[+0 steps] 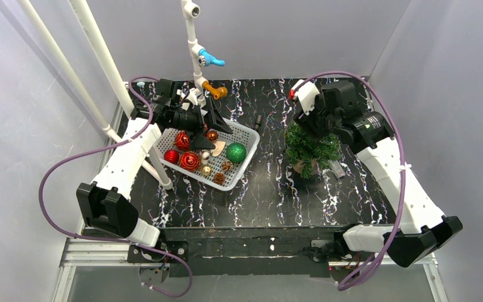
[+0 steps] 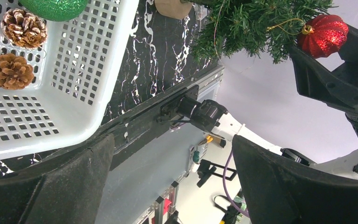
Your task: Decorate the small christmas tree
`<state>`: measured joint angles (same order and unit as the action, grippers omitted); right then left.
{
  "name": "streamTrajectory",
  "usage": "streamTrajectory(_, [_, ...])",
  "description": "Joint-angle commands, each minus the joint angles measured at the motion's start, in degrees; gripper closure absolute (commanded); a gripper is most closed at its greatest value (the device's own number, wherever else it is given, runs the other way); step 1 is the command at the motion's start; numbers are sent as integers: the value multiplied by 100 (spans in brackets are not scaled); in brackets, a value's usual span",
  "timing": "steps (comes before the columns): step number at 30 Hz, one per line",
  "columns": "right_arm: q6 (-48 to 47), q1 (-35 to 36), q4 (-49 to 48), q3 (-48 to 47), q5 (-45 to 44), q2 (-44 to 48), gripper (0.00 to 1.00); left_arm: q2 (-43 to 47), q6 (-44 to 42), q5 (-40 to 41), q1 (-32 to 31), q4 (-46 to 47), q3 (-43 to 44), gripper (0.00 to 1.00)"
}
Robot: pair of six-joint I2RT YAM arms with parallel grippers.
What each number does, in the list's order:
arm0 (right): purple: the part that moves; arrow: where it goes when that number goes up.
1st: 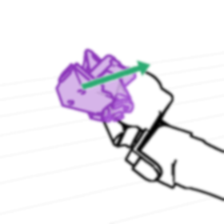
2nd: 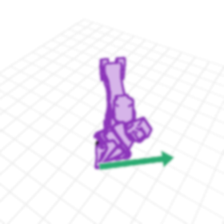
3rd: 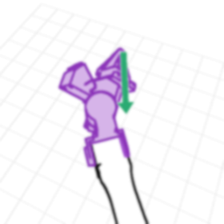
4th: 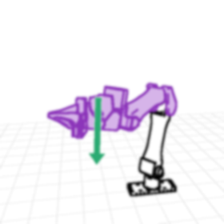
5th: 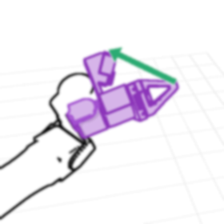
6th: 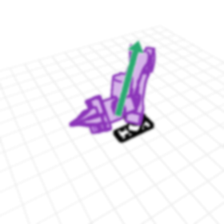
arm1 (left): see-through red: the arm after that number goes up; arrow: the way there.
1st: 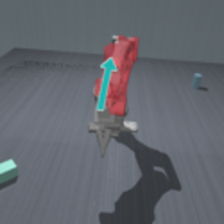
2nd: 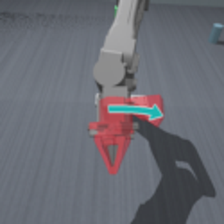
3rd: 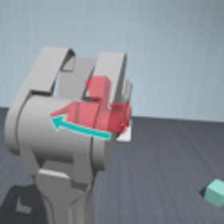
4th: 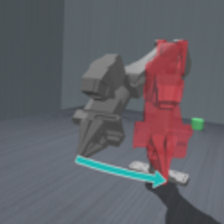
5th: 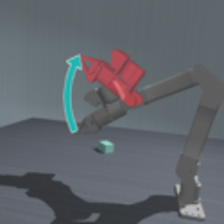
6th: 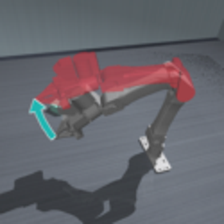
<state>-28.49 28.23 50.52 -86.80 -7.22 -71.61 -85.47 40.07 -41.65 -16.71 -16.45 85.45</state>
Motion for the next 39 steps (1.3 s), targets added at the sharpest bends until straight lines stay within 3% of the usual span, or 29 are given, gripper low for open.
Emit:
streamTrajectory(1, [0, -63, -63, -19, -89, 273, 86, 24, -25, -291, 51, -212, -62, 2])
streamTrajectory(25, [49, -245, -113, 509, -214, 574, 88, -308, 92, -387, 61, -98, 58, 2])
streamTrajectory(39, [199, -244, 201, 66, 150, 595, 90, -415, 62, -397, 76, -148, 77, 2])
